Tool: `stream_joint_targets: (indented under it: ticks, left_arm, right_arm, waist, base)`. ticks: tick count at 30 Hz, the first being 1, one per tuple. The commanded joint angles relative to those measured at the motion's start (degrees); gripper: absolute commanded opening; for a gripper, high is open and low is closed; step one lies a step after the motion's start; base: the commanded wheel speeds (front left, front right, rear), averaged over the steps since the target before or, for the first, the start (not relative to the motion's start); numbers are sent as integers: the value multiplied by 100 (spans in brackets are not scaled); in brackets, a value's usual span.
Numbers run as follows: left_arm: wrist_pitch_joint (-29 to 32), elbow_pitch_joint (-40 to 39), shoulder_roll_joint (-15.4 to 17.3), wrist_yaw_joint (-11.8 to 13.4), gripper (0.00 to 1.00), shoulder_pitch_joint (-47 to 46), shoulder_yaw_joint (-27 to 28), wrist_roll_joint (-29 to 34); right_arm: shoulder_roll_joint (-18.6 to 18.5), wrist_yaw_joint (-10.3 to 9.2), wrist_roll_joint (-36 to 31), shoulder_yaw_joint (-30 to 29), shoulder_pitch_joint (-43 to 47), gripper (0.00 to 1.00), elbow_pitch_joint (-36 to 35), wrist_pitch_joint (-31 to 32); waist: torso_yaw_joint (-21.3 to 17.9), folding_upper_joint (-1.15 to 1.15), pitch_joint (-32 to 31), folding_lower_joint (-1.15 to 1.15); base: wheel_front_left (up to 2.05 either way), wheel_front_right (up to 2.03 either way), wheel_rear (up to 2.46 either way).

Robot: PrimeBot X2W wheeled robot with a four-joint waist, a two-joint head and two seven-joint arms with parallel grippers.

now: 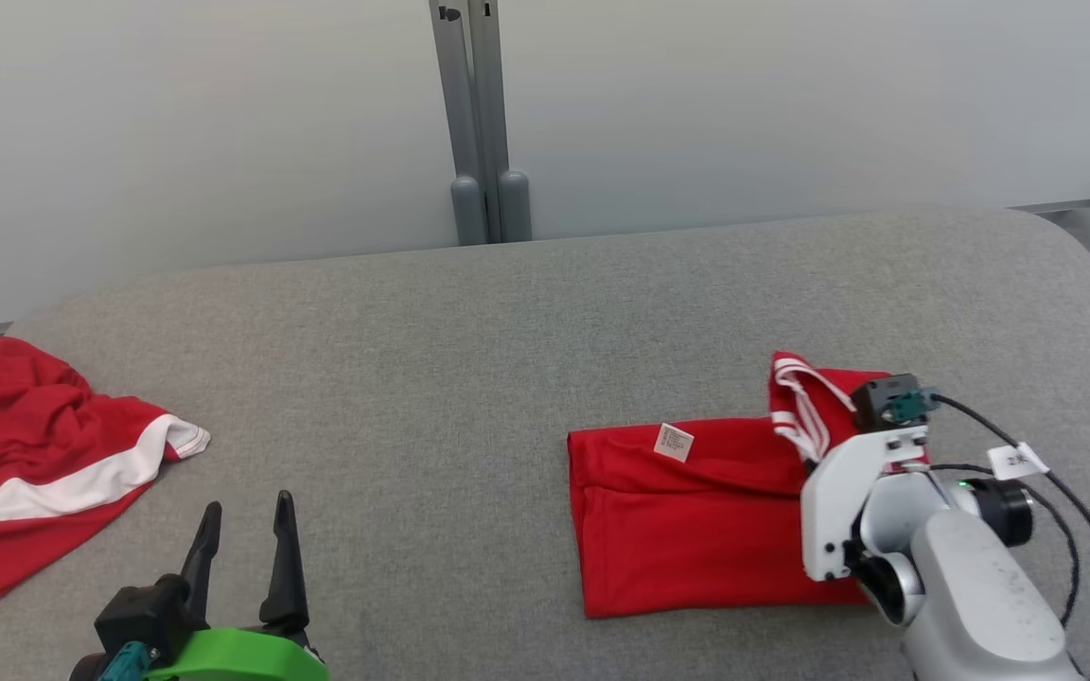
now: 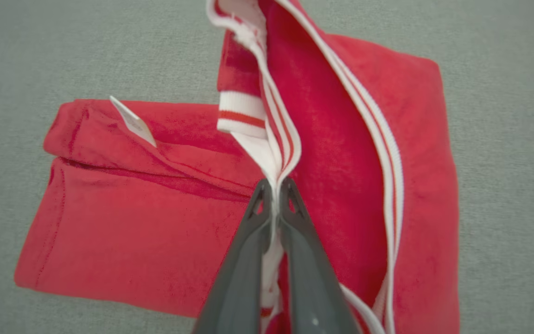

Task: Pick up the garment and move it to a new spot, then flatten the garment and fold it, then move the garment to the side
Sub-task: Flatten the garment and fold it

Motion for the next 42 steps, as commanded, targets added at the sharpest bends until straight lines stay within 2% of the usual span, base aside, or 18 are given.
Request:
stream_joint_targets:
  ticks: [1, 6, 13, 25, 26, 27, 28, 35, 39, 42]
  left_arm:
    - [0, 32, 17, -13, 100, -68, -52, -35]
    - [0, 94, 17, -7, 100, -114, -317, -106]
    - [-1, 164, 18, 13, 100, -198, -621, -136]
    - [-1, 220, 18, 57, 100, -267, -913, -218]
    - [-1, 222, 18, 58, 100, -269, -929, -217]
    - [-1, 226, 18, 58, 100, -273, -938, -219]
    - [-1, 225, 18, 62, 100, -275, -946, -226]
    - [-1, 210, 18, 73, 100, -284, -922, -202]
    - [-1, 150, 18, 96, 100, -252, -863, -164]
    - [-1, 98, 18, 141, 100, -219, -767, -160]
  right_arm:
    - [44, -3, 110, 166, -111, 0, 89, -18]
    - [170, -3, 444, 753, -333, 0, 568, -146]
    - [169, -2, 1307, 1848, -649, 0, 1050, -331]
    - [176, -2, 1958, 2355, -1157, 0, 1878, -754]
    - [176, -2, 2009, 2421, -1178, 13, 1921, -786]
    - [176, -2, 2064, 2480, -1190, 54, 1947, -812]
    - [176, -2, 2129, 2546, -1212, 100, 1987, -844]
    - [175, -2, 2491, 2721, -1398, 100, 2085, -1350]
    - [171, -3, 2835, 2680, -1544, 100, 1983, -1914]
    - [171, -3, 2743, 2554, -1640, 100, 2093, -2472]
  waist:
    - [40, 0, -1, 0]
    - [219, 0, 35, 0]
    - [531, 0, 87, 0]
    - [832, 0, 151, 0]
    - [848, 0, 157, 0]
    - [857, 0, 161, 0]
    - [865, 0, 165, 0]
    - [821, 0, 178, 0]
    - [721, 0, 148, 0]
    - [596, 0, 99, 0]
  base:
    - [0, 0, 0]
    - [0, 0, 0]
    - [0, 0, 0]
    - [0, 0, 0]
    - [0, 0, 0]
    - [0, 0, 0]
    - [0, 0, 0]
    - [0, 0, 0]
    - [0, 0, 0]
    - [0, 0, 0]
